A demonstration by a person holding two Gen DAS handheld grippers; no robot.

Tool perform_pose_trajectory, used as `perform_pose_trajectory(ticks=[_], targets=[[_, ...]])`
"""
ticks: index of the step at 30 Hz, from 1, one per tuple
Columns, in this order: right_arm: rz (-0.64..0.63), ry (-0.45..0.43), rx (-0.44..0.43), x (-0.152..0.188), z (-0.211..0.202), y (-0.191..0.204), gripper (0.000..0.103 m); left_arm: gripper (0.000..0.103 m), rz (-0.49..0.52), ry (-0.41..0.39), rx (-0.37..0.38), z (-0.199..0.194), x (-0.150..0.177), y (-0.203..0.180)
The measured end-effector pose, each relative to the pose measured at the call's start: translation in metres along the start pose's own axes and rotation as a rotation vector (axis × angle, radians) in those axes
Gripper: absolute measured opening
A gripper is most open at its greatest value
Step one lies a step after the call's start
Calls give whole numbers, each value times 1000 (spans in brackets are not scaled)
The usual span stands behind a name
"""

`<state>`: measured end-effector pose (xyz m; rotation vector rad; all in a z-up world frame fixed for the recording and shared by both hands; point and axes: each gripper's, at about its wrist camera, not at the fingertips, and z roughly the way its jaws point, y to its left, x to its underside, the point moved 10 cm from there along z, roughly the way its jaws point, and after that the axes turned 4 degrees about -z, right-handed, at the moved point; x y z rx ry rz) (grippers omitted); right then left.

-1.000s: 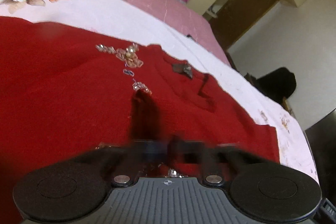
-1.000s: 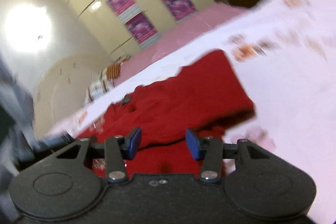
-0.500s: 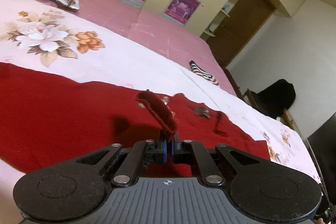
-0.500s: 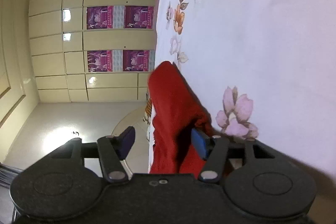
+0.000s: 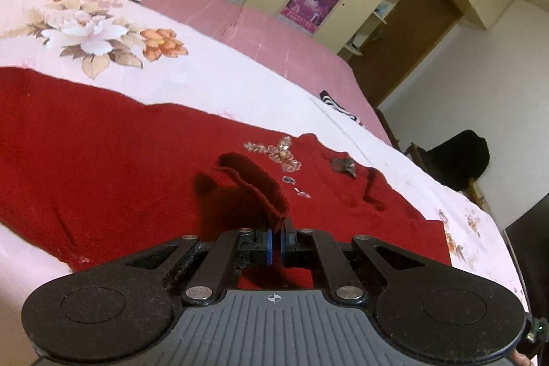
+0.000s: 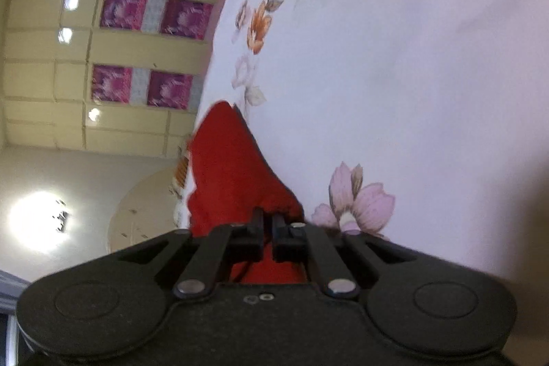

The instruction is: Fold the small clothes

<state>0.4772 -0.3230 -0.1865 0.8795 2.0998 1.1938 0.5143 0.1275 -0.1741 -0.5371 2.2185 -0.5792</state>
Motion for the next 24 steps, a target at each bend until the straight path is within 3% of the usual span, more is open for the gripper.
perform_pose_trajectory(ticks=[14,16,18,19,21,24], targets=[[-95,0,40,-5,-3,-1,4,4,-8,29,-69,7,24,23],[-108,14,41,-6,-2,2,9,4,-10,-2,-112,-4,20,29],[-137,45,44,-6,-6,9,19,5,-7,-74,-216,-30,11,42],[-173,36,45,-8,-13,15,20,5,31,-136,-262,-46,5,41],[-339,-18,65,-12,-31,35,21,5,113,-179,-253,-56,1,18],[-559,-6,126,-1,-22,60,20,5,249,-87,-142,-17,22,-46]])
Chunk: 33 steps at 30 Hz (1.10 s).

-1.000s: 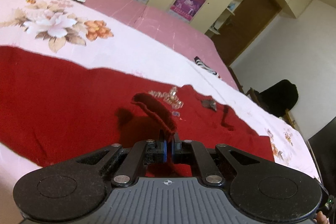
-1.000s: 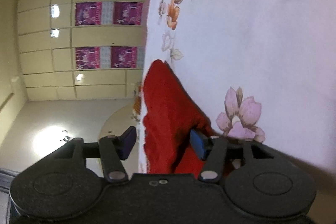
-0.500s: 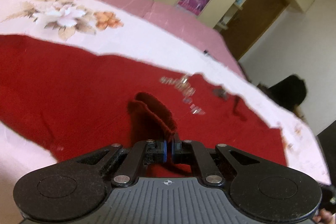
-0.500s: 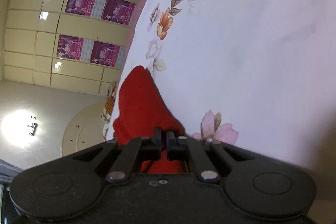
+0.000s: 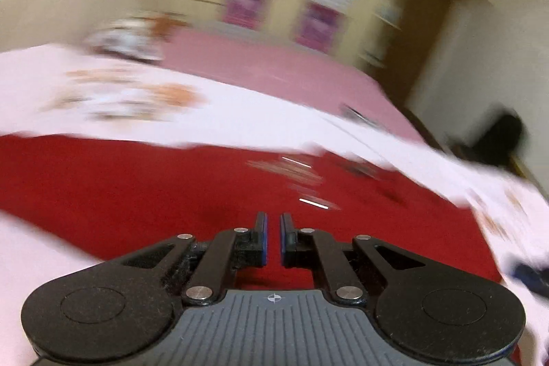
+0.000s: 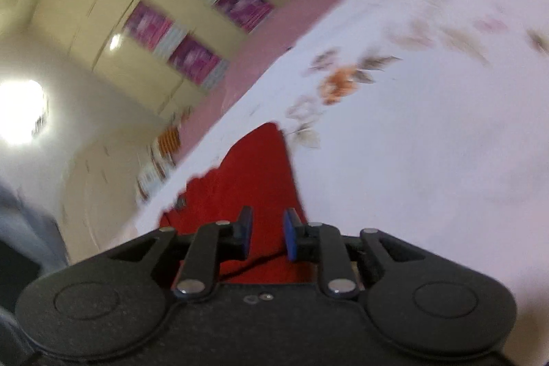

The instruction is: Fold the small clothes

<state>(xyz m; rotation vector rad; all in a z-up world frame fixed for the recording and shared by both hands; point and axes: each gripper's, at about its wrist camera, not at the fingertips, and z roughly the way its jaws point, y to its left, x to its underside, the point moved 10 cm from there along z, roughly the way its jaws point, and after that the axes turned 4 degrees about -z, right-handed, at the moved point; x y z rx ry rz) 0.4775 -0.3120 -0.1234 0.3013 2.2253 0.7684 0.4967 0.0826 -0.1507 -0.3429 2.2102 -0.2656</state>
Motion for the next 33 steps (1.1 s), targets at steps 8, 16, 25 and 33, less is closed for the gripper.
perform_pose_trajectory(ticks=[8,16,25,33], targets=[[-561,138,70,56,76,96,22,73,207,56,24,61,51,-84],[-529,117,159,16,44,19,2,73,140,23,-95,33,22,12],[-513,41,86,-20,86,73,26,73,219,31,-32,68,-1,-46],[-560,57,233,-35,114,41,19,73,221,44,-80,59,18,-5]])
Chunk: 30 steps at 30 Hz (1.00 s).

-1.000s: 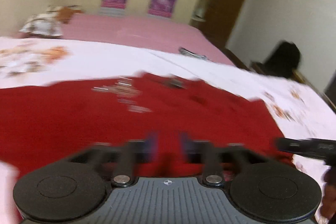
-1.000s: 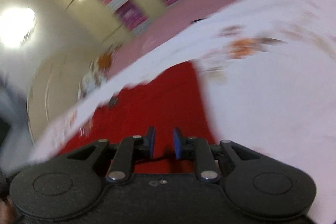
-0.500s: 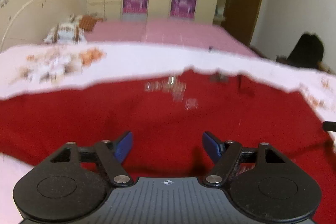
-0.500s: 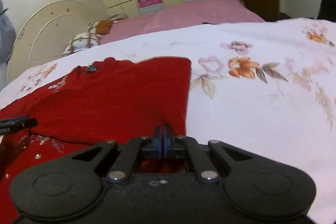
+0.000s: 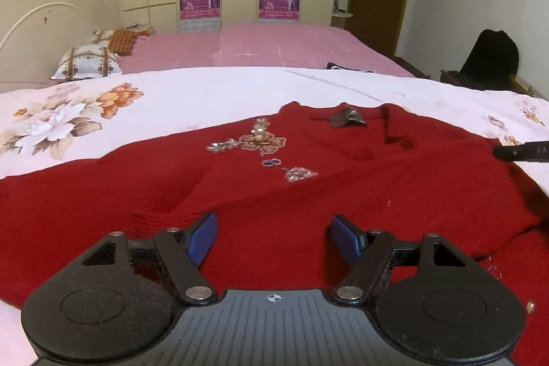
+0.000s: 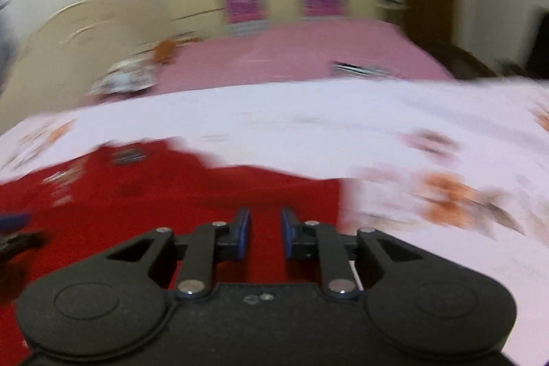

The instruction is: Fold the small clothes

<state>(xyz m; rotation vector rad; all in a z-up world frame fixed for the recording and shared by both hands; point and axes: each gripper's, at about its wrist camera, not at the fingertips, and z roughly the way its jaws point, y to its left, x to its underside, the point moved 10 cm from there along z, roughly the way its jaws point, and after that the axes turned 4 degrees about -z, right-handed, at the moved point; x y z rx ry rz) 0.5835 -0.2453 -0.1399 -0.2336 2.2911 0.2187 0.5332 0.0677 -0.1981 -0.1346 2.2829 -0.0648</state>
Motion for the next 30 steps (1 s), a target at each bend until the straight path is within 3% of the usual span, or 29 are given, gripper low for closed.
perform_pose_trajectory(ticks=[2,5,7,9,10,11,12,14,16,19,22,24,26,28,30], targets=[[34,4,-14,5,1,-15,18,73,11,0,-20,2,0,-3],[-26,14,5,4,-4,-3,20,73,-5,-12,-28,-5,-6,-7],[-22,-37,-11,-3,-22,6,28,73,6,-30,-32,-8,-9,-8],[-58,-76,-29,-5,-35,19,26,76,-6,14,-35,4,3,-3],[-93,-47,-30,4,-32,25,27,78,7,4,-33,5,4,-4],[-107,49,-17,20,-18,23,27,78,30,9,-39,4,3,-6],[-109,29,-14,23,-12,24,28,78,30,17,-38,2,2,-6],[-84,51,-7,20,-14,24,28,79,-21,-8,-10,-13,-1,1],[-42,-3,-15,11,-29,23,30,79,-77,-54,-13,-33,1,21],[-32,-82,-19,11,-60,20,33,79,-185,-117,-52,-69,16,73],[-11,-52,-35,30,-78,13,33,79,-335,-198,-145,-107,35,153],[-18,-27,-25,46,-93,6,33,79,-479,-210,-217,-127,51,215],[-13,0,-7,61,-103,1,34,78,-696,-239,-226,-142,68,279],[7,14,-2,70,-115,-2,35,78,-851,-262,-230,-150,83,325],[15,17,2,74,-126,1,36,77,-941,-298,-222,-153,90,361]])
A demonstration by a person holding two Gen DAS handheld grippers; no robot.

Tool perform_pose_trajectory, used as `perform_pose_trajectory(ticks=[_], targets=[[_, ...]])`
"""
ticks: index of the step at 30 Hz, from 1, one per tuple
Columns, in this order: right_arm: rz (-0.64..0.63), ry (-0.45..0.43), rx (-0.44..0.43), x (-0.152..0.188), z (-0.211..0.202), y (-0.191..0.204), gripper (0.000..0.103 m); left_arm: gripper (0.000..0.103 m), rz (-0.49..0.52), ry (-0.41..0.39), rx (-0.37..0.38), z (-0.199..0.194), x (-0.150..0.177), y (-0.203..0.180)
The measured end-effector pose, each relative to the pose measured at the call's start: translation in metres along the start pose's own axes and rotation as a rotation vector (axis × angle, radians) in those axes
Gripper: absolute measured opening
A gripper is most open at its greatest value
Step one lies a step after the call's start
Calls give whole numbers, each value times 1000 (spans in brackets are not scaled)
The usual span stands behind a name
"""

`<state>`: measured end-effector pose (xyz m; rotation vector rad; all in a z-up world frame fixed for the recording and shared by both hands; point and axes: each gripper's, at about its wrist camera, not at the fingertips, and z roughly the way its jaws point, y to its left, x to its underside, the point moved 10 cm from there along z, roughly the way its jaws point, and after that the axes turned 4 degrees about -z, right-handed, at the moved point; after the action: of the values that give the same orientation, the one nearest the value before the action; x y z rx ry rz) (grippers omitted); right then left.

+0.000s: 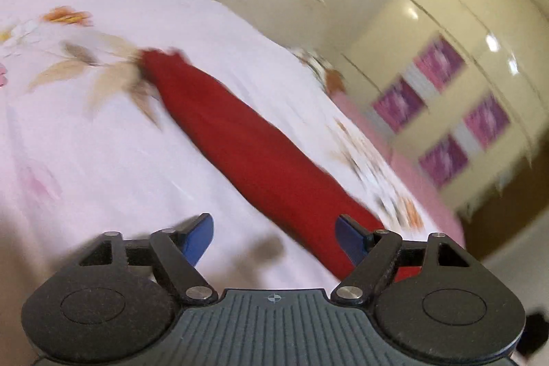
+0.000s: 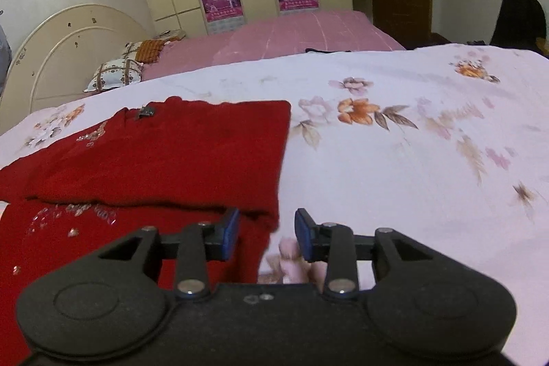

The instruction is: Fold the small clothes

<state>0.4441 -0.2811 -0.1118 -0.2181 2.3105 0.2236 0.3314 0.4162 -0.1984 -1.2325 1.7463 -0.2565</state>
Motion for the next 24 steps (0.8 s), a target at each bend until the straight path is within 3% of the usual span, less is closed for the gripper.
perform_pose_trajectory(ticks=[9,12,15,17,18,19,21,22,23,24], targets=[[9,-37,-9,-13,-14,12,38,74,-84,-20,2,51,-62,32],[79,-43,9,-19,-6,-5,42,74,-34,-7,-4,70,-71,30],[173,-36,101,-21,3,-39,42,73,7,0,-20,79,-82,27],[217,-39,181,-21,5,-62,42,52,32,-4,-64,84,-87,28],[231,-40,197,-19,6,-69,42,22,61,-4,-120,86,-88,32],[247,-41,207,-18,7,-76,42,5,73,1,-165,85,-91,39],[271,-34,217,-15,9,-83,42,5,128,-9,-165,85,-92,36],[278,-34,219,-13,9,-86,42,4,224,-19,-178,82,-88,26],[282,-36,220,-13,10,-87,42,4,288,-18,-151,80,-81,12],[285,-40,220,-12,9,-88,42,4,329,-18,-76,72,-69,-12]])
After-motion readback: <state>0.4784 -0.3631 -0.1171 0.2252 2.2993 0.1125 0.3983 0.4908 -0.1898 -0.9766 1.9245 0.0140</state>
